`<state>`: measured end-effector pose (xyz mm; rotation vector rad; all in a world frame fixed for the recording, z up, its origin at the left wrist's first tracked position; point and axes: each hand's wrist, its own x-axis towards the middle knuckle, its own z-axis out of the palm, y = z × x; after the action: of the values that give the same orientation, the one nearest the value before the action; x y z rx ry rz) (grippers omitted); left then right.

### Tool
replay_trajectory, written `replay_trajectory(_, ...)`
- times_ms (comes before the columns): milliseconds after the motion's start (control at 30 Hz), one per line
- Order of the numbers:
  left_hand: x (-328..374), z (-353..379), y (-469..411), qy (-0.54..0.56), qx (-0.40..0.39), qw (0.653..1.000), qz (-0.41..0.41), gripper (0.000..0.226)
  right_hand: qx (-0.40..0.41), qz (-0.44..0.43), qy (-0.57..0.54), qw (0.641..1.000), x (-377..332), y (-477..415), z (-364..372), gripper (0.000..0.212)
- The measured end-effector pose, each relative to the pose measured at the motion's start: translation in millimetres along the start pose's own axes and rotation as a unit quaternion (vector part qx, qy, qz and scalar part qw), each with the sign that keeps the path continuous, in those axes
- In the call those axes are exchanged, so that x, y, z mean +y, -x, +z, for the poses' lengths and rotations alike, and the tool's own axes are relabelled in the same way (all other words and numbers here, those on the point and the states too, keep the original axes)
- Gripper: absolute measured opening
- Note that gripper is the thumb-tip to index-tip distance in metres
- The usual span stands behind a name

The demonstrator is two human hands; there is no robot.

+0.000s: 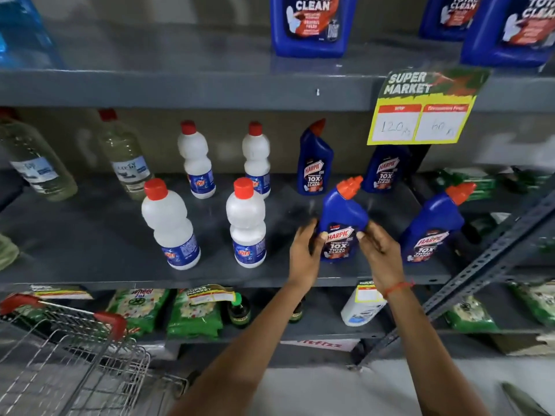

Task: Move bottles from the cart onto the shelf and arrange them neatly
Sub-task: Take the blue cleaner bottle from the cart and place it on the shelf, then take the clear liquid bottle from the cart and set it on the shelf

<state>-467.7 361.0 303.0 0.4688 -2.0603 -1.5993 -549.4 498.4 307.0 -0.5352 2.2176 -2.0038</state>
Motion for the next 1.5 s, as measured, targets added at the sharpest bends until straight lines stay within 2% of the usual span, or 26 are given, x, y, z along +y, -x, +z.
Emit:
replay_trajectory(100, 1.4, -1.1, 3.9, -0.01, 0.0, 1.0, 0.014, 0.042, 0.011, 0.009, 0.004, 1.0, -2.5, 9.0, 4.1, 0.043)
replay_trajectory(133, 4.9, -2.6, 6.6, -0.024, -0.003, 0.999, 0.029, 0.044, 0.042, 0.005, 0.006, 0.999, -6.8, 14.7, 8.7, 0.044)
replay_trajectory(233, 15.6, -23.0, 22.6, -0.077, 0.005, 0.993, 0.086, 0.05, 0.209, -0.06, -0.02, 0.976, -27.8, 38.5, 35.0, 0.033)
replay_trajectory(300, 18.7, -56.7, 43.0, -0.081, 0.043, 0.989, 0.119, 0.044, 0.243, -0.111, -0.047, 0.963, -43.9, 66.0, 67.9, 0.029)
replay_trajectory(433, 10.2, -162.2, 98.5, -0.08, 0.176, 0.974, 0.118, 0.028, 0.119, -0.131, -0.082, 0.981, -62.1, 134.6, 167.8, 0.021)
replay_trajectory(533, -13.7, -255.2, 141.8, -0.123, 0.275, 0.952, 0.06, 0.025, -0.033, -0.077, -0.082, 0.993, -63.9, 188.4, 263.1, 0.022)
replay_trajectory(600, -36.6, -315.3, 168.9, -0.132, 0.327, 0.936, 0.007, 0.026, -0.124, -0.056, -0.058, 0.989, -64.2, 220.6, 327.4, 0.026)
replay_trajectory(667, -65.3, -374.5, 197.0, -0.153, 0.375, 0.914, -0.038, 0.027, -0.194, -0.039, -0.043, 0.979, -62.6, 252.1, 392.1, 0.021)
replay_trajectory(767, -114.4, -449.1, 239.0, -0.172, 0.441, 0.875, -0.101, 0.016, -0.304, 0.001, -0.018, 0.952, -48.5, 297.0, 483.1, 0.018)
replay_trajectory(900, -193.5, -530.5, 290.9, -0.145, 0.499, 0.827, -0.213, 0.013, -0.429, 0.127, 0.058, 0.893, -6.5, 354.4, 588.9, 0.026)
replay_trajectory(967, -241.7, -560.1, 321.2, -0.186, 0.482, 0.802, -0.301, 0.02, -0.461, 0.183, 0.108, 0.861, 19.7, 377.4, 627.3, 0.026)
replay_trajectory(1000, -265.7, -572.2, 337.5, -0.211, 0.45, 0.792, -0.355, 0.03, -0.473, 0.209, 0.124, 0.847, 34.6, 387.8, 643.0, 0.025)
replay_trajectory(1100, -330.1, -598.6, 382.4, -0.273, 0.307, 0.775, -0.48, 0.068, -0.508, 0.26, 0.169, 0.803, 83.7, 413.5, 679.3, 0.027)
replay_trajectory(1167, -363.1, -605.8, 404.6, -0.331, 0.207, 0.759, -0.521, 0.085, -0.524, 0.301, 0.202, 0.77, 115.6, 425.2, 694.3, 0.011)
replay_trajectory(1200, -376.5, -607.0, 412.0, -0.351, 0.178, 0.746, -0.537, 0.09, -0.527, 0.325, 0.212, 0.756, 129.3, 431.1, 699.9, 0.01)
replay_trajectory(1267, -399.1, -607.8, 421.5, -0.371, 0.163, 0.731, -0.55, 0.094, -0.529, 0.353, 0.242, 0.733, 154.3, 440.9, 709.2, 0.025)
replay_trajectory(1400, -427.6, -611.7, 426.4, -0.439, 0.135, 0.702, -0.544, 0.095, -0.534, 0.362, 0.269, 0.715, 186.2, 456.9, 720.1, 0.017)
replay_trajectory(1500, -437.2, -616.8, 426.1, -0.458, 0.112, 0.684, -0.556, 0.093, -0.542, 0.363, 0.292, 0.699, 200.0, 464.8, 720.7, 0.034)
